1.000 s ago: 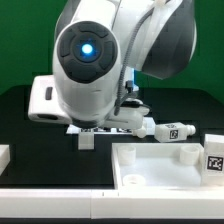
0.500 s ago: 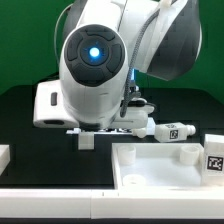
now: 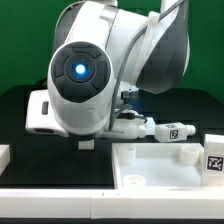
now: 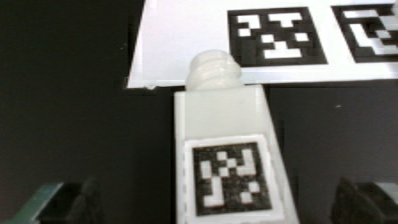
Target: Assemble square table
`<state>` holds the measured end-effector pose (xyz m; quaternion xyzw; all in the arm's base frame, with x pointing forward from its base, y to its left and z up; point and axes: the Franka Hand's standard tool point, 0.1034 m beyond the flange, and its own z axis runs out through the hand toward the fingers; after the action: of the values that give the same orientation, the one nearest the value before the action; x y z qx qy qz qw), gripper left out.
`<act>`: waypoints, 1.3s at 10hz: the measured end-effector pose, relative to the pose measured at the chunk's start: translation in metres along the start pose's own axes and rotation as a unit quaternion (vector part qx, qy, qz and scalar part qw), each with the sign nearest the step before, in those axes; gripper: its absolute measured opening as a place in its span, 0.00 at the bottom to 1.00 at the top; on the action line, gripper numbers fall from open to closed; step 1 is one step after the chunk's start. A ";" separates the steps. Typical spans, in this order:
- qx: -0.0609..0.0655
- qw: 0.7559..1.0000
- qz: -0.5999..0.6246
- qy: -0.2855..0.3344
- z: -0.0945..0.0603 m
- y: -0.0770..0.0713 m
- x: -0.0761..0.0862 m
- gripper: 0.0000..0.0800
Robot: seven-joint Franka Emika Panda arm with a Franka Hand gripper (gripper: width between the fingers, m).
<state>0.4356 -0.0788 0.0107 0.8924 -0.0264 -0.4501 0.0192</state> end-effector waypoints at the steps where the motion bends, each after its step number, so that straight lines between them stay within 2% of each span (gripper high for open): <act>1: 0.001 1.000 0.001 0.000 0.000 0.001 0.000 0.77; 2: 0.001 1.000 0.001 0.000 0.000 0.002 0.000 0.77; 3: 0.002 1.000 0.002 0.000 0.000 0.002 0.000 0.56; 4: 0.003 1.000 0.003 0.000 0.000 0.003 0.000 0.56; 5: 0.003 1.000 0.003 0.000 0.000 0.003 0.000 0.35; 6: 0.002 1.000 0.003 0.003 -0.002 0.002 0.000 0.36; 7: 0.001 1.000 -0.007 0.010 -0.019 -0.009 -0.009 0.36; 9: 0.027 0.998 -0.021 0.050 -0.069 -0.019 -0.036 0.36; 10: 0.030 0.996 -0.010 0.078 -0.087 -0.018 -0.045 0.36; 11: 0.031 0.995 0.002 0.093 -0.090 -0.018 -0.048 0.36; 12: 0.027 0.990 0.001 0.140 -0.092 -0.016 -0.039 0.36; 13: 0.028 0.984 0.000 0.175 -0.093 -0.017 -0.040 0.36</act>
Offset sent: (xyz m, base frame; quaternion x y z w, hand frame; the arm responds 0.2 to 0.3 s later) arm 0.0000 0.0000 0.0000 0.0000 0.0000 0.0000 1.0000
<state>0.4878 -0.0582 0.0971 0.9574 -0.0352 -0.2865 -0.0016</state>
